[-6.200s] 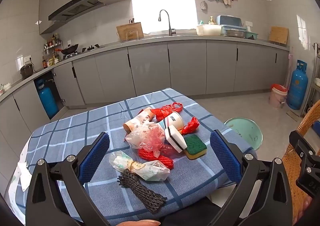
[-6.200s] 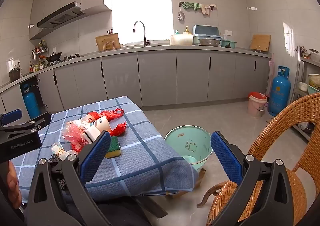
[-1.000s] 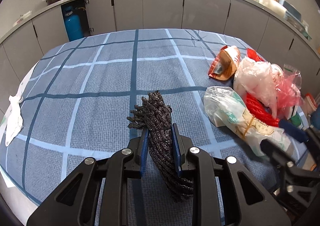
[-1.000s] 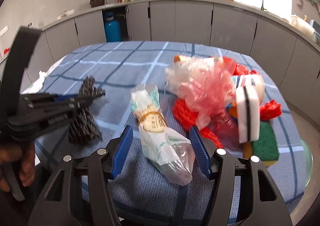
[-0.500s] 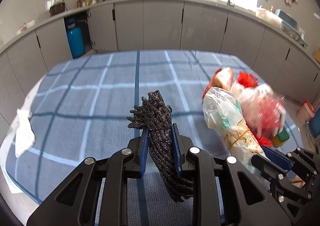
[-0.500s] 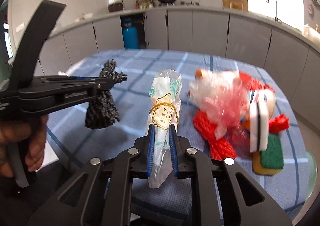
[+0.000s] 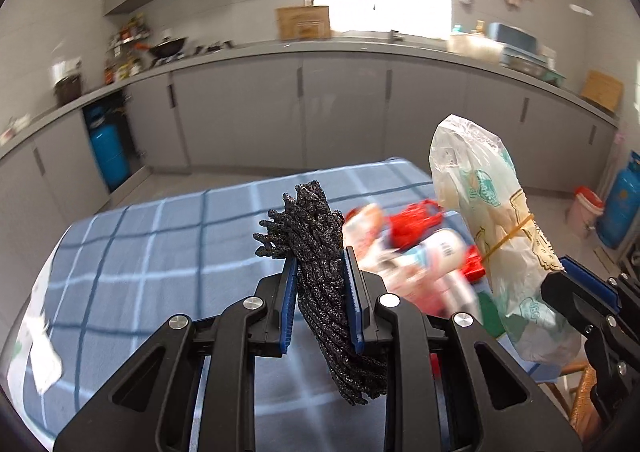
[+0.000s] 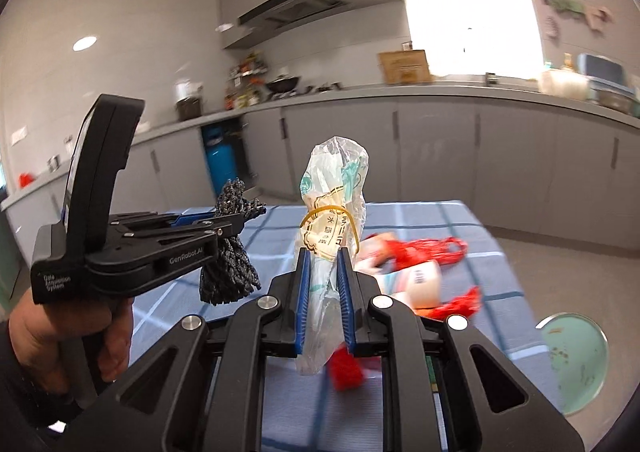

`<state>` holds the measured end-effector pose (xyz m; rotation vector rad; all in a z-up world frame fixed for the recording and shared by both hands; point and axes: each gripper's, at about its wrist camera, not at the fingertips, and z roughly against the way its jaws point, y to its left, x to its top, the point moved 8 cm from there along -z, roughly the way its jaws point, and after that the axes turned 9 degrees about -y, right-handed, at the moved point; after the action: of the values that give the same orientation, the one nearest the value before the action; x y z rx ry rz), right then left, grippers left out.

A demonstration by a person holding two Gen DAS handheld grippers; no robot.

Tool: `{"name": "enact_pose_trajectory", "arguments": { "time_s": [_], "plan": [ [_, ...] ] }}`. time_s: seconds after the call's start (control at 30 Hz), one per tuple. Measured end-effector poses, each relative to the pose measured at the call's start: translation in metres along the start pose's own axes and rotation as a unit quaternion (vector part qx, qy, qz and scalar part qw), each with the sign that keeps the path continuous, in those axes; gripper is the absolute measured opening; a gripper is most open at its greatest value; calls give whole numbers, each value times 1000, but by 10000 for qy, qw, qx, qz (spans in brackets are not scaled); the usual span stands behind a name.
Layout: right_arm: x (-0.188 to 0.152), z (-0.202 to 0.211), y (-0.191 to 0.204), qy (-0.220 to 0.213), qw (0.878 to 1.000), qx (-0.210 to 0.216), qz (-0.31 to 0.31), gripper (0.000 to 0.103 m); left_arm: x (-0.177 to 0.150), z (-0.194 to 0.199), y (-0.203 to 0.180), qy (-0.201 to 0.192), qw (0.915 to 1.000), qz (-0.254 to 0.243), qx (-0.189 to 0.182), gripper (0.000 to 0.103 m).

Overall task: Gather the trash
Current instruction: 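Carry the scrubber and packet to the green bucket and release both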

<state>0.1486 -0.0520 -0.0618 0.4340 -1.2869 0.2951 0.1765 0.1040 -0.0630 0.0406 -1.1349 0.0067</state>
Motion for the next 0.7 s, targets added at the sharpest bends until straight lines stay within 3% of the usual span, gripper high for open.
{"name": "enact_pose_trajectory", "arguments": {
  "time_s": [0.3,0.7],
  "plan": [
    [-5,10,-103,-29,9934,-1057,-439,15,28,-34,-110,-52,9949,-514,-870,23],
    [-64,25,-259,365,9619,-2460,-1139,15,11,-91,-255,396,9763,-1025,-1867,23]
  ]
}}
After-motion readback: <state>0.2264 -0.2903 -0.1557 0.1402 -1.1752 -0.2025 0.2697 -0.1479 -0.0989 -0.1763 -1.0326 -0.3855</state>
